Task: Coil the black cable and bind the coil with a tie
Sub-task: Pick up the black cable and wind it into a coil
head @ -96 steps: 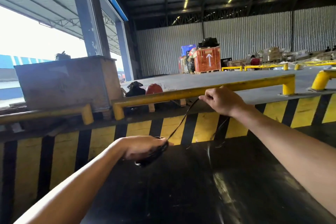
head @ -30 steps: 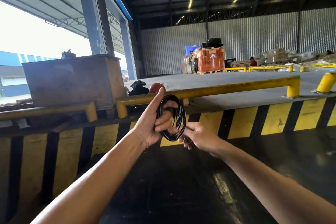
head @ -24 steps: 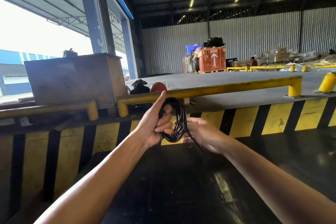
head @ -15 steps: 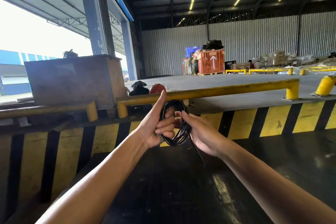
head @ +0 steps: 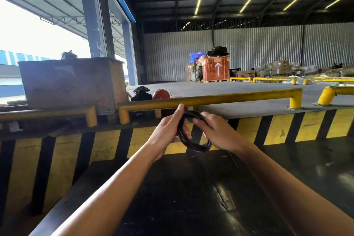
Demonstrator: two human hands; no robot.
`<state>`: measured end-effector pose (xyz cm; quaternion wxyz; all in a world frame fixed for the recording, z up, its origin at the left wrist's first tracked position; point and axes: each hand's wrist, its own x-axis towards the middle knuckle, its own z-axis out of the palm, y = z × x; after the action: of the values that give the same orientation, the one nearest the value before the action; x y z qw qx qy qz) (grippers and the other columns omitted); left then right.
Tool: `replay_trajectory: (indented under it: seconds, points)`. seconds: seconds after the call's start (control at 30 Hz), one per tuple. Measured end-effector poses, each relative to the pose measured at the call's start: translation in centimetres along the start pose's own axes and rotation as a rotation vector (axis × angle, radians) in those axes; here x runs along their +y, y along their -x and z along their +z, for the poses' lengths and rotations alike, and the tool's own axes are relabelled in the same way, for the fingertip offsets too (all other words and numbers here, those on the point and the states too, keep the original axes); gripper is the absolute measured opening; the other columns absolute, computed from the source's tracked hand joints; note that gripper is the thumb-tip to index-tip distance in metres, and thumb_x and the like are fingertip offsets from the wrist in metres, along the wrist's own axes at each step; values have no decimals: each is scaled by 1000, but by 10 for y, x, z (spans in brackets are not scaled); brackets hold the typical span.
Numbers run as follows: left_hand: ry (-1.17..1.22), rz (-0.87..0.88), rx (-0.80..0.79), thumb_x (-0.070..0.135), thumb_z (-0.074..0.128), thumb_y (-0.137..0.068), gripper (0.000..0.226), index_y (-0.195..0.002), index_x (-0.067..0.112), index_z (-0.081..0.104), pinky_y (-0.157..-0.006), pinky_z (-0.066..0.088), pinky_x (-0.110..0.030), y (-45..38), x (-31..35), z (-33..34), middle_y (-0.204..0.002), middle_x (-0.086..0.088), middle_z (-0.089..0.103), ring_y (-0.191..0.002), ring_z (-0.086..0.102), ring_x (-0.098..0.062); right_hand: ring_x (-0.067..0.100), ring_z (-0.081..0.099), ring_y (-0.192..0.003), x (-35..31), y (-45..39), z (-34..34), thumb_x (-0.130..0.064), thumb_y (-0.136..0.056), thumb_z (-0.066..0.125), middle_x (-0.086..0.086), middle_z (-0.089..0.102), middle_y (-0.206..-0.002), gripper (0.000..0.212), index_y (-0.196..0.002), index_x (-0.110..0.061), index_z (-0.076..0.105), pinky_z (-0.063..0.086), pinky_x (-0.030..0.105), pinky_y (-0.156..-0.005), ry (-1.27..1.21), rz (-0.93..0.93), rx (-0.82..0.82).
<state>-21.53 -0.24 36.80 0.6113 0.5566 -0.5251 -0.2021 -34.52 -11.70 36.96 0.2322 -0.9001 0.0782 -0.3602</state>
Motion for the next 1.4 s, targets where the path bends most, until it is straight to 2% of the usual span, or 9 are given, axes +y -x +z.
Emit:
replay_trajectory:
  seconds: [0.13, 0.23, 0.4, 0.6, 0.73, 0.87, 1.0, 1.17, 1.4]
  points:
    - [-437, 122, 155, 75, 47, -76, 58, -69, 19, 60, -60, 50, -27, 3, 1, 13, -55, 4, 62, -50, 58, -6, 20, 65, -88, -10, 13, 9, -33, -99, 40, 9, 68, -98, 30, -115, -13, 55, 52, 42, -77, 143, -24, -177]
    - [-594, 253, 273, 61, 48, -87, 48, -54, 26, 47, -44, 38, -11, 9, -7, 25, -47, 9, 52, -47, 53, 3, 23, 63, -79, -17, 26, 12, -28, -99, 42, 13, 67, -88, 27, -105, -7, 58, 51, 45, -73, 162, -50, -141]
    - [-277, 282, 361, 54, 54, -88, 48, -51, 26, 43, -43, 36, -21, 11, -28, 34, -40, 13, 47, -38, 42, -6, 1, 53, -60, -12, 72, 24, -28, -96, 47, -7, 54, -69, 19, -79, -21, 54, 43, 21, -60, -212, 106, -20]
    - [249, -13, 441, 47, 54, -91, 42, -68, 12, 54, -44, 44, -29, 21, -58, 53, -52, 4, 44, -48, 45, -12, -7, 58, -79, -3, 98, 51, -26, -99, 40, -8, 63, -88, 19, -105, -25, 58, 45, 7, -73, -257, 310, 333]
    - [246, -212, 279, 45, 40, -98, 53, -74, 2, 61, -54, 48, -30, 38, -85, 94, -52, -4, 58, -50, 54, -18, 17, 61, -103, 20, 103, 50, -25, -100, 35, 12, 67, -113, 36, -116, -4, 60, 37, 12, -77, -91, 500, 507]
    - [-12, -272, 30, 48, 36, -97, 56, -95, 3, 69, -86, 54, -47, 35, -95, 109, -91, -24, 72, -86, 69, -36, 21, 62, -90, 50, 127, 40, -26, -100, 37, 10, 69, -97, 32, -103, -8, 64, 34, 14, -64, 20, 469, 348]
    - [-369, -292, -13, 59, 36, -91, 58, -91, 12, 71, -79, 49, -37, 22, -97, 132, -95, -14, 70, -90, 64, -31, -8, 61, -65, 63, 148, 51, -29, -99, 39, -12, 61, -73, 16, -92, -20, 51, 39, 5, -50, -150, 444, 347]
    - [-421, -309, 101, 62, 54, -83, 58, -50, 15, 53, -49, 36, -28, 28, -126, 166, -50, 5, 55, -51, 52, -11, 7, 54, -66, 100, 173, 58, -38, -98, 38, -5, 58, -73, 29, -91, -12, 50, 33, 25, -52, -248, 641, 582]
    - [-548, -475, 145, 32, 72, -70, 21, -57, 23, 57, -56, 39, -27, 71, -194, 156, -61, 6, 60, -62, 56, -16, 20, 65, -70, 165, 276, 104, -35, -93, 47, 6, 69, -78, 27, -84, -11, 57, 51, 37, -73, -302, 997, 80]
